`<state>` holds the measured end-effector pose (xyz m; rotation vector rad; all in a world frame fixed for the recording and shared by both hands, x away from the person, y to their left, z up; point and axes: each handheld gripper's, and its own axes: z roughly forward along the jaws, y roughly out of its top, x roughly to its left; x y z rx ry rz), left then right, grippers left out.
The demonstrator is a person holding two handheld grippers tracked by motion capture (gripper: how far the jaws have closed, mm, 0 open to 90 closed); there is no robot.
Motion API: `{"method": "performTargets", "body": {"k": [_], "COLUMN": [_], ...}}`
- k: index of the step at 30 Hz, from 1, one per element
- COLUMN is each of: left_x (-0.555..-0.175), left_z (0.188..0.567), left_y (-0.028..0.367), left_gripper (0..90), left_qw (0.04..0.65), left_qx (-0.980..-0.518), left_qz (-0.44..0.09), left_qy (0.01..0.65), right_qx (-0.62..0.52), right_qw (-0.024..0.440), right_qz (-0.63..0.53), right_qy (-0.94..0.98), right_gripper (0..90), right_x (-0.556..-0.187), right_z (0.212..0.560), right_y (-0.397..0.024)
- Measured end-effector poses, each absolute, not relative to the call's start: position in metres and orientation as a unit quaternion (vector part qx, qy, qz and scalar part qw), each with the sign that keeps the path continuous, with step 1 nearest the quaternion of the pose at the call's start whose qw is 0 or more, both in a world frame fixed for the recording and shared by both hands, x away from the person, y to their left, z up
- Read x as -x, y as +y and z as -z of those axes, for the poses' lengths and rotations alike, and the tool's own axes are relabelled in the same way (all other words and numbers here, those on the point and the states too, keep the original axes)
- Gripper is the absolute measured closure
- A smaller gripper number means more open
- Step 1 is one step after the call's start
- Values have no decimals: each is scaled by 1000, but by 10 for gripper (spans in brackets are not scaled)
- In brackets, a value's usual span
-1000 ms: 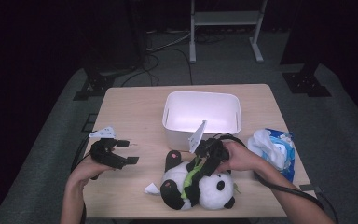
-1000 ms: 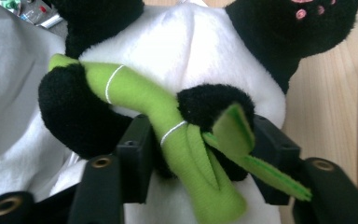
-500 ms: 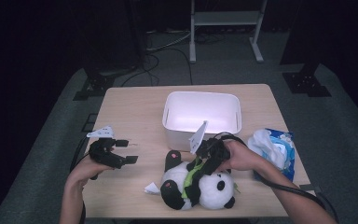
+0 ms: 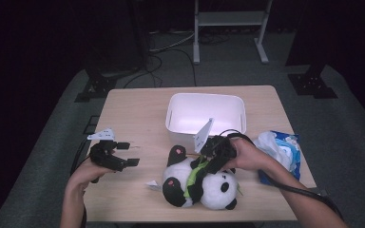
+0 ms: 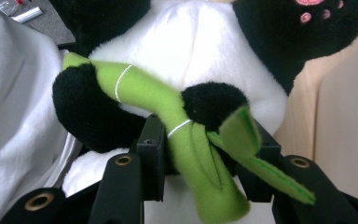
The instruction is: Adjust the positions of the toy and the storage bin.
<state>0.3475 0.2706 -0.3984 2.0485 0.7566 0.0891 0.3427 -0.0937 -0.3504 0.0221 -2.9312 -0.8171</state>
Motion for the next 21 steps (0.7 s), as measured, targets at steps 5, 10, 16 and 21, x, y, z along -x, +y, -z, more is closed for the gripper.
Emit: {"method": "performTargets", "body": {"k": [5,10,16,21], "left_x": [-348,-348,-348,-348], "left_z": [399,399,399,400], "left_y": [272,274,275,278], "left_gripper": [87,87,87,87], "left_qw": [461,460,460,459], "left_qx": [-831,-831,-830,-830], "left_qz": [-36,-38,-40,-42], "left_qy": [309,310,312,315], "right_qx": [-7,-9,-10,-9], "right_qw": [44,38,28,19], "right_qz": [268,271,267,271], "right_qy": [-962,-962,-963,-962], "right_gripper": [574,574,574,574], "right_x": [-342,-339,-337,-334], "right_z": [340,328,314,300], "right_y": [-94,-95,-97,-100]}}
